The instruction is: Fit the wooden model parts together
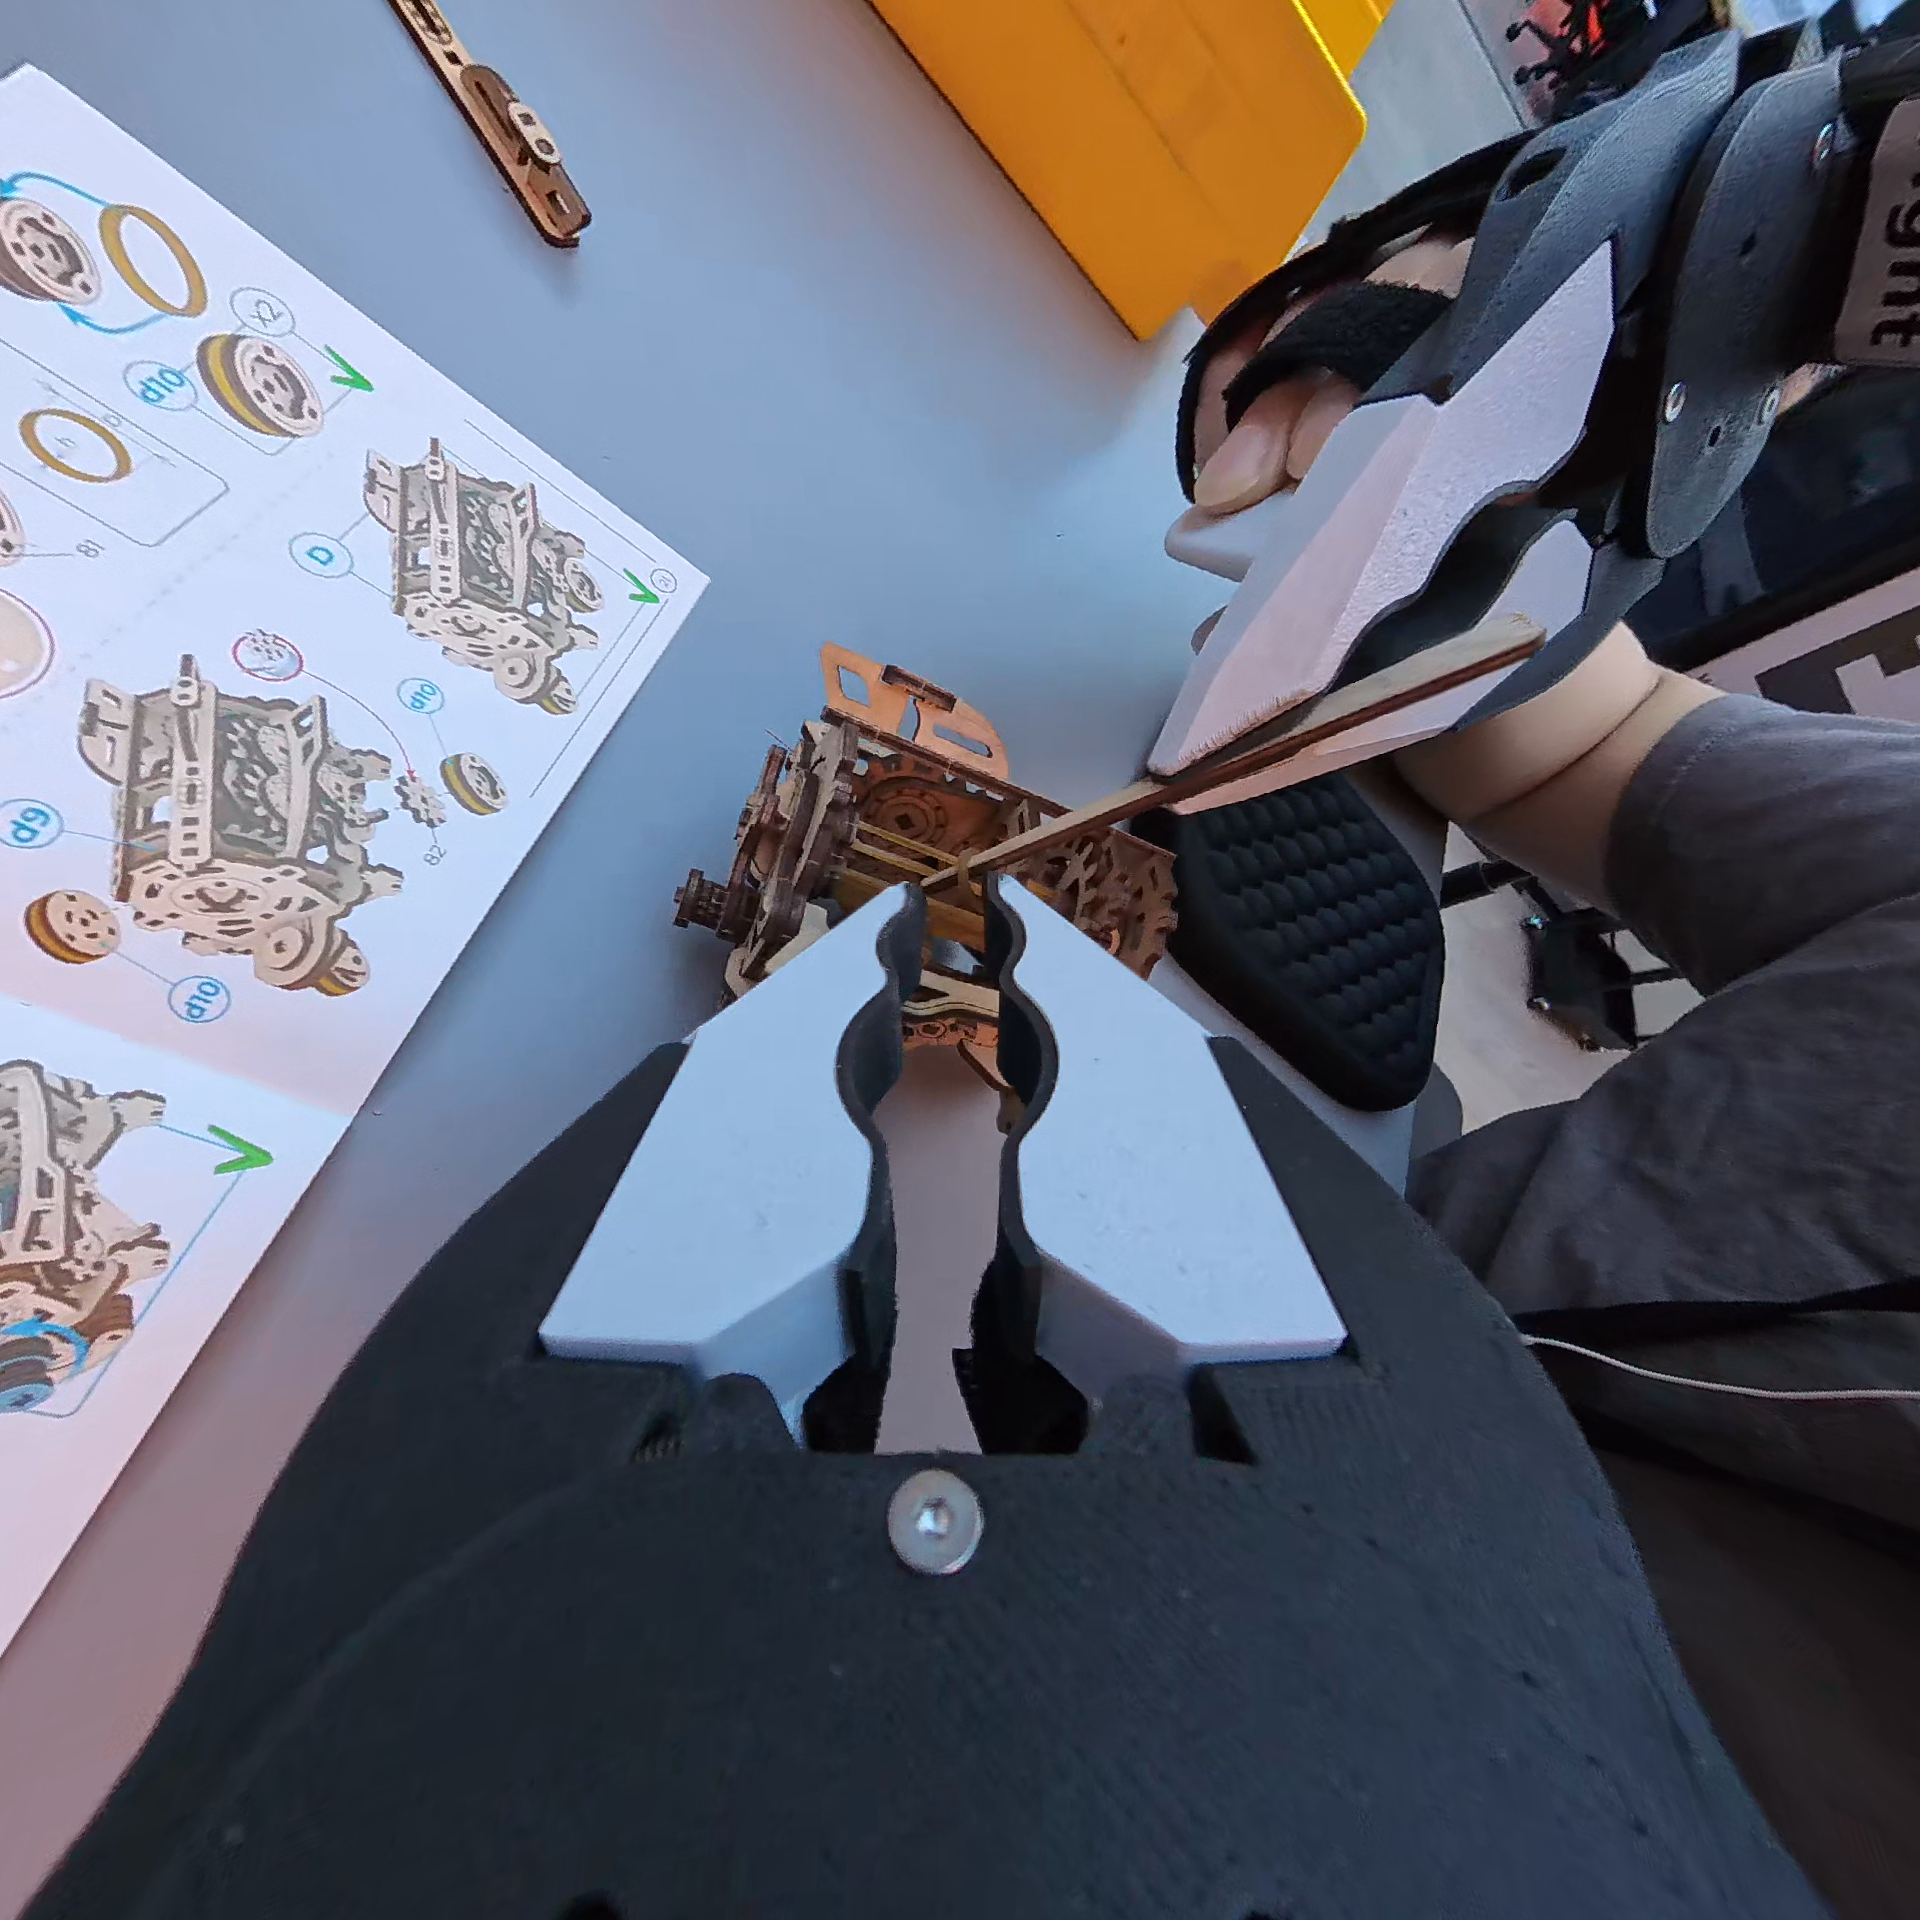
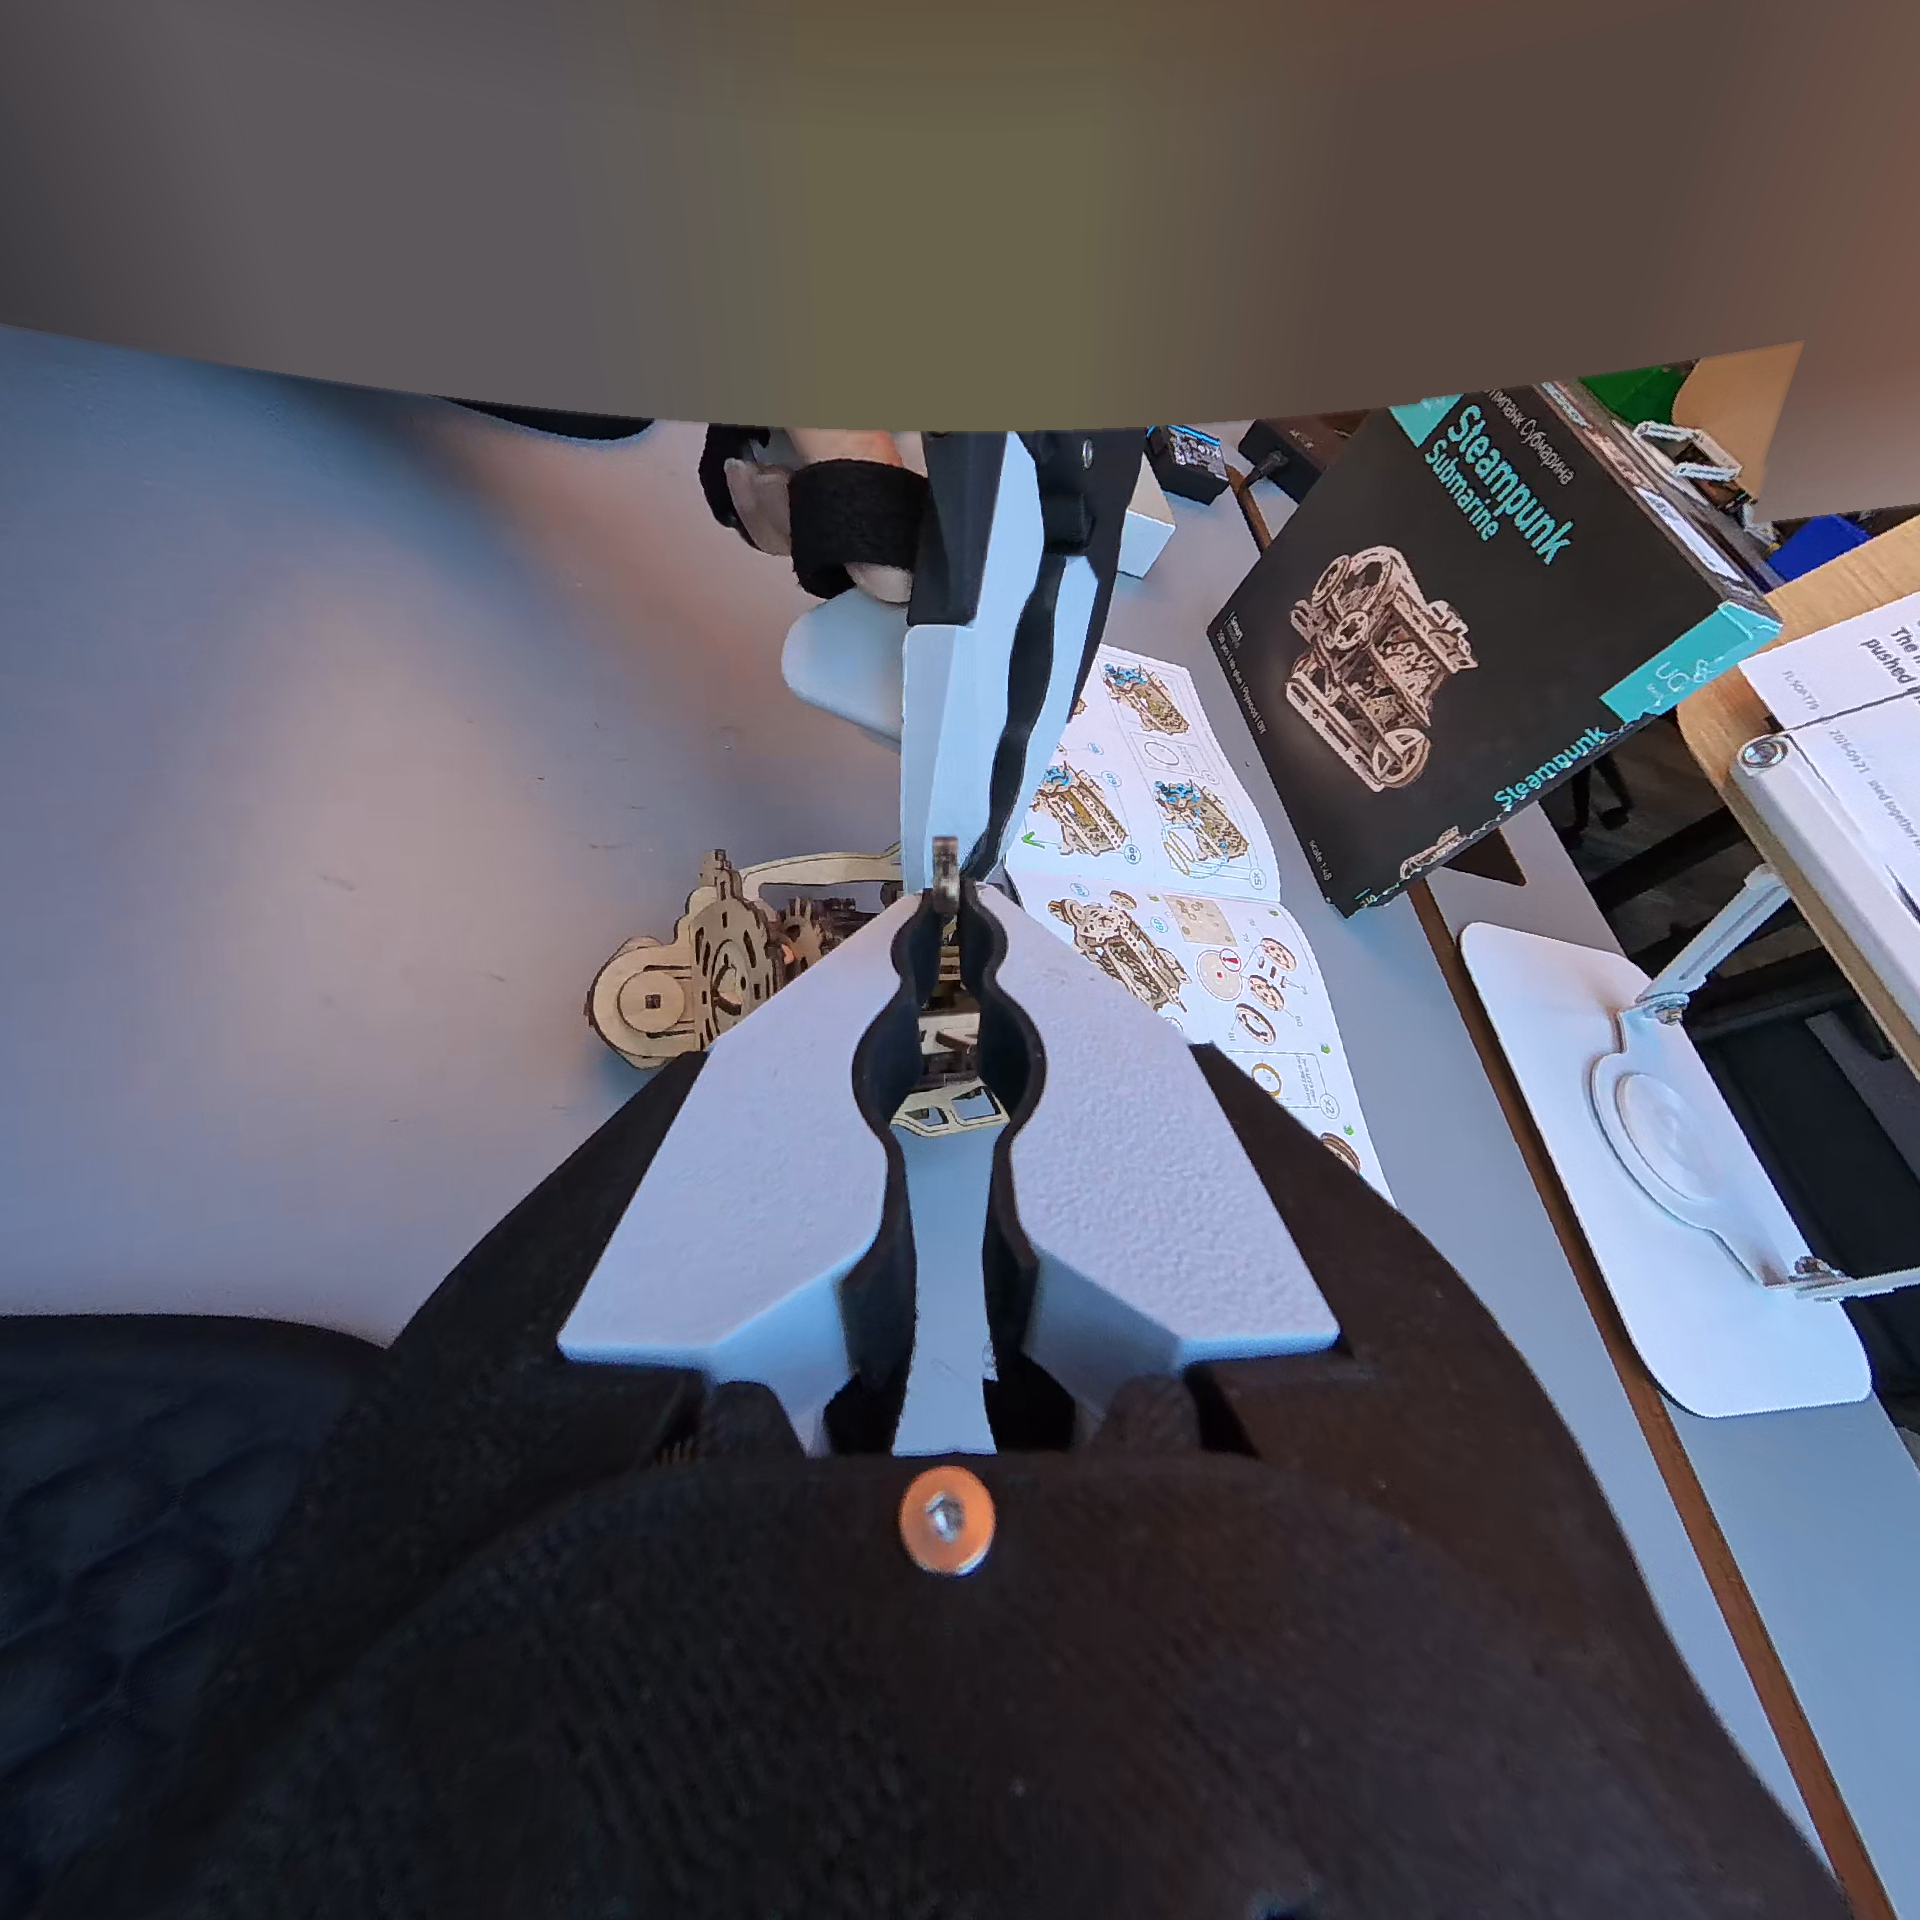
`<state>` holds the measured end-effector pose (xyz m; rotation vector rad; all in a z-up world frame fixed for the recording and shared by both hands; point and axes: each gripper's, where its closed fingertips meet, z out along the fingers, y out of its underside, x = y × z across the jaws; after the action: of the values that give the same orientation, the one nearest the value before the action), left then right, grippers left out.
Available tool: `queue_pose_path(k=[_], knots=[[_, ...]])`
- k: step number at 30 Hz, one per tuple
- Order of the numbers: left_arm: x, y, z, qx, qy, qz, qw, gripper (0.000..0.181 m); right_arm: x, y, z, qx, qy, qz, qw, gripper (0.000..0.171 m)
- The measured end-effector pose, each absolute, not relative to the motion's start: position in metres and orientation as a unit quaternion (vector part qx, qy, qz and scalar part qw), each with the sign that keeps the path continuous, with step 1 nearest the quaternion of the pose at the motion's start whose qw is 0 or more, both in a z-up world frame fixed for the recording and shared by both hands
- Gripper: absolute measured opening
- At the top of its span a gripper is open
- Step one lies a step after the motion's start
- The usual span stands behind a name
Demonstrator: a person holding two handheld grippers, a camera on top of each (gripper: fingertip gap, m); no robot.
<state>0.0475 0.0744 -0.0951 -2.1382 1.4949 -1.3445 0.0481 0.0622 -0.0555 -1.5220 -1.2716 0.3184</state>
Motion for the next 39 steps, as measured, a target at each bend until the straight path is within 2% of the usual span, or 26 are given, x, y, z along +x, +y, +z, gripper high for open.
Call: queue_pose_path(k=[4, 25, 39], knots=[[0.049, 0.076, -0.097, -0.719, 0.513, -0.457, 0.108, 0.0, 0.05, 0.063, -0.056, -0.642, -0.531, 0.134, 0.537, 0.0], [0.052, 0.08, -0.099, -0.72, 0.511, -0.456, 0.115, 0.0, 0.054, 0.062, -0.069, -0.688, -0.511, 0.196, 0.476, 0.001], [0.052, 0.079, -0.099, -0.717, 0.521, -0.445, 0.127, 0.0, 0.058, 0.065, -0.059, -0.685, -0.503, 0.169, 0.5, 0.0]])
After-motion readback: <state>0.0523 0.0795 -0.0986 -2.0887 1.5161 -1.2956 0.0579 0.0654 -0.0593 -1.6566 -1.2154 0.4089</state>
